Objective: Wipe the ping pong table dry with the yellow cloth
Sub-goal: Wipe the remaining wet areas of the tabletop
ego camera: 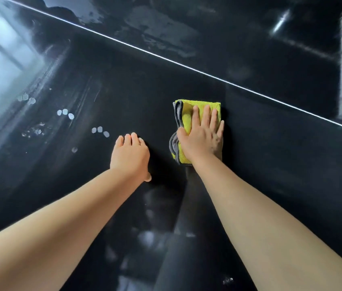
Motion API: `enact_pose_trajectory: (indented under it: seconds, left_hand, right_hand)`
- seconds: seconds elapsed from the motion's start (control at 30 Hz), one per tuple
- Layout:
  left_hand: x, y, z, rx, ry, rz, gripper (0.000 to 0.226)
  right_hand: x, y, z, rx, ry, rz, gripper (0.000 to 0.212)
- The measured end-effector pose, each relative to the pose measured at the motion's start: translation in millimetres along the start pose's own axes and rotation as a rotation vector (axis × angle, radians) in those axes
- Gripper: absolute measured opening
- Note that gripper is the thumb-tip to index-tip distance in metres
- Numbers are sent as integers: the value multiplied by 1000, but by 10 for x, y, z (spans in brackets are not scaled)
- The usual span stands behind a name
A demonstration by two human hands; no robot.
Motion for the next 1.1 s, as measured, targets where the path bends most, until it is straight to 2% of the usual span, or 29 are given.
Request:
enact_pose_trajectory:
  seconds: [0.1,0.2,0.27,0.63,0.83,1.1]
  left_hand:
    - [33,-44,-180,-8,101,-18,101]
    - [13,19,-583,-77,266,11,82]
    - [-115,61,-900,-111,305,-31,73]
    - [-796,-168,-2186,-174,293,-100,62]
    - [-1057,-280,-2758,-193,296,-108,60]
    - [-1266,-41,-3098,-247,243,-81,61]
  right_hand:
    - [-88,-65,-528,-8,-15,-4,75]
    - [-165,-142,-1046,-10,-29,-20,76]
    - [-225,-184,-1386,-17,-41,-32,76]
    - [-557,-543,-3229,7,-91,-56,79]
    - [-647,-664,-4103,-9,-38,6,77]
    - [-677,-481,-4719,-73,-45,-2,74]
Point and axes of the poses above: each hand's wrist, its own z-axis towards the middle knuckle, its own x-axis out of the back of the hand, y = z × x, the point moved 10 cm from there along z, towards the middle knuckle, and after that the axes turned 2 degrees about y, right-handed, at the moved point
